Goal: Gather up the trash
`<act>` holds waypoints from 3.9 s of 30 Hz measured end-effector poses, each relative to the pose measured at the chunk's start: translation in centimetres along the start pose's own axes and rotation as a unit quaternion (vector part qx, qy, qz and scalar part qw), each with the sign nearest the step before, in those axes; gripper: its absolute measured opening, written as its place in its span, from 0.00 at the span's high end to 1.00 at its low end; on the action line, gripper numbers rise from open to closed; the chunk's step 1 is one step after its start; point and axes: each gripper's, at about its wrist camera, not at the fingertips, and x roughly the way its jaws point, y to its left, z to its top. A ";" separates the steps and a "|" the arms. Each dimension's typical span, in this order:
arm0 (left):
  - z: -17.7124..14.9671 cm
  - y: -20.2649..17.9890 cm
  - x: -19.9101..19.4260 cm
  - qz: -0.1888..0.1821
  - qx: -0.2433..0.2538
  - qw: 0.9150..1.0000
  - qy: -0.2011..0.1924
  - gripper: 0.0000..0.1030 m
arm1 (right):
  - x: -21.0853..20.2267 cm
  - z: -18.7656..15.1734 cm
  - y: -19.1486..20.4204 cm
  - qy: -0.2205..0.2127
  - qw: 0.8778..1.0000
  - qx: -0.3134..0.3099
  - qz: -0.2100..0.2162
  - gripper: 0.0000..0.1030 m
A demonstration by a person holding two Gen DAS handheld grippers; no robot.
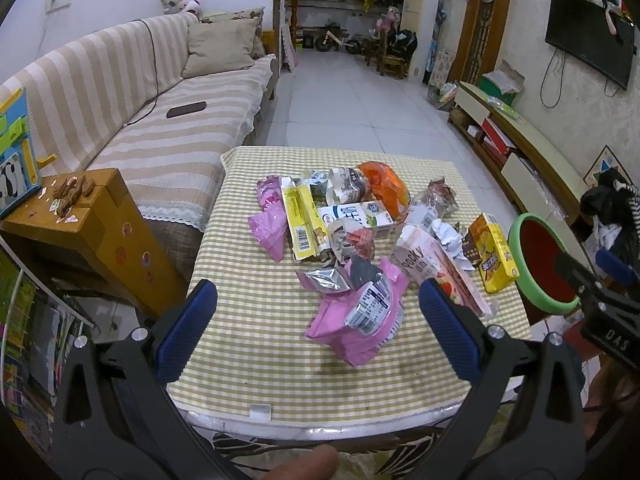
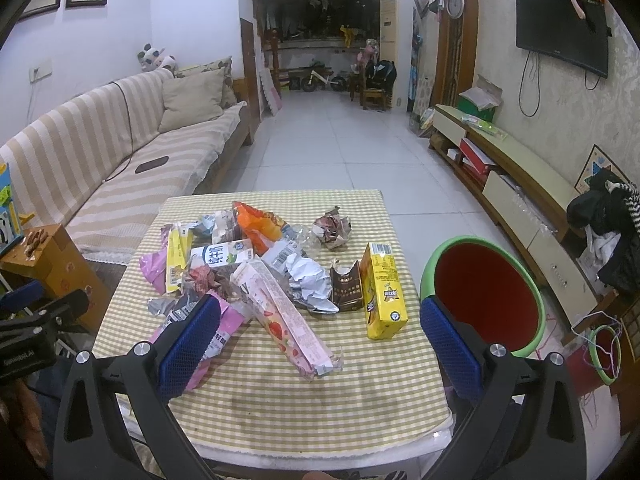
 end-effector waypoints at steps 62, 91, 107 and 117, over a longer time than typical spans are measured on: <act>-3.3 -1.4 14.1 -0.068 0.057 0.984 0.155 0.04 | 15.1 -4.4 0.2 0.147 0.982 -0.095 0.073 0.09; -3.4 -0.5 11.8 -0.133 0.037 0.980 0.141 0.49 | 12.1 -4.1 1.5 0.144 0.972 -0.086 0.163 0.55; -0.8 -0.6 6.3 -0.106 0.049 0.990 0.073 0.49 | 7.9 -2.3 -0.7 0.101 0.982 -0.029 0.155 0.55; 2.5 -5.8 6.2 -0.145 0.085 0.984 0.055 0.49 | 6.4 -0.4 -6.1 0.075 0.989 0.031 0.127 0.55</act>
